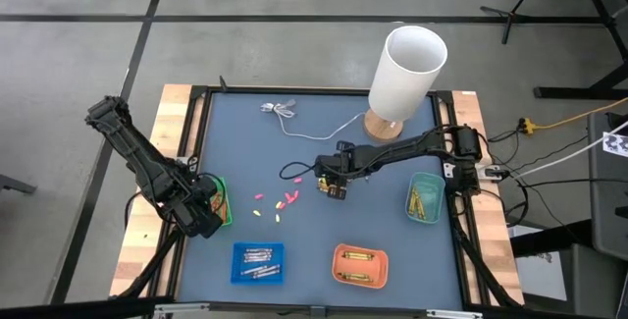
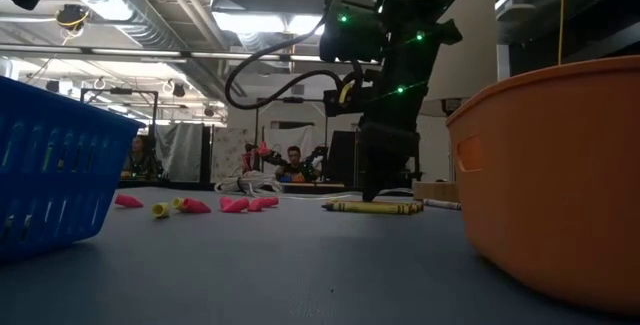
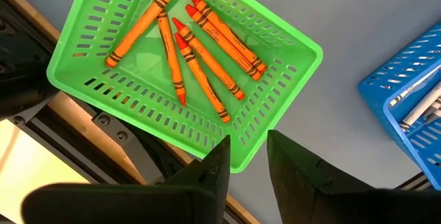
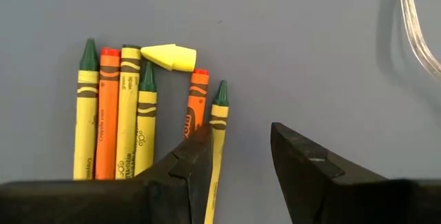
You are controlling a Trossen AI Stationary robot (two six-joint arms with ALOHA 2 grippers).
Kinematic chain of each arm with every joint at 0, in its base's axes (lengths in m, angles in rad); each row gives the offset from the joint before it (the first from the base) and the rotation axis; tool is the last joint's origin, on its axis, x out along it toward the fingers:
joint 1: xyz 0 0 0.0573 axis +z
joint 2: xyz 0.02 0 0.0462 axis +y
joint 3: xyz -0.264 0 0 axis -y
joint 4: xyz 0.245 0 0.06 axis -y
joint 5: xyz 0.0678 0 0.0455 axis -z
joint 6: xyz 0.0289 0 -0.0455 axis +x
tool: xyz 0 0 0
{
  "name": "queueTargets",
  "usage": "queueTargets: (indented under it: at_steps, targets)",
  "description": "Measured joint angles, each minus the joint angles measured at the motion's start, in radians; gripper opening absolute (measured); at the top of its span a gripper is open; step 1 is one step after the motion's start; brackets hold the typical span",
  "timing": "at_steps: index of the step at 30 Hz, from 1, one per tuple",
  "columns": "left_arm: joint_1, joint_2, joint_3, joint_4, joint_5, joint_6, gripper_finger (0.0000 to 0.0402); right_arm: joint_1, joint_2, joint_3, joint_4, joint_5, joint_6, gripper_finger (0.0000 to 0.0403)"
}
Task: Sort crayons
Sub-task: Put the green crayon into the orange bin
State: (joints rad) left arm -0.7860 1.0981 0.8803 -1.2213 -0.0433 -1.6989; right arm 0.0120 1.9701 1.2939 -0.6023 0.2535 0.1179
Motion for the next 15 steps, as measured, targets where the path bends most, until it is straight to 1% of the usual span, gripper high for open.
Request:
queueTargets:
  at_steps: [10,15]
  targets:
    - [0.000,0.000,0.000,0.002,0.000,0.000,0.0082,0.000,0.000,0.000,-0.002,-0.001,-0.021,0.0147]
    - [0.000,0.000,0.000,0.002,0.000,0.000,0.0082,0.000,0.000,0.000,-0.037,-0.031,-0.021,0.0147]
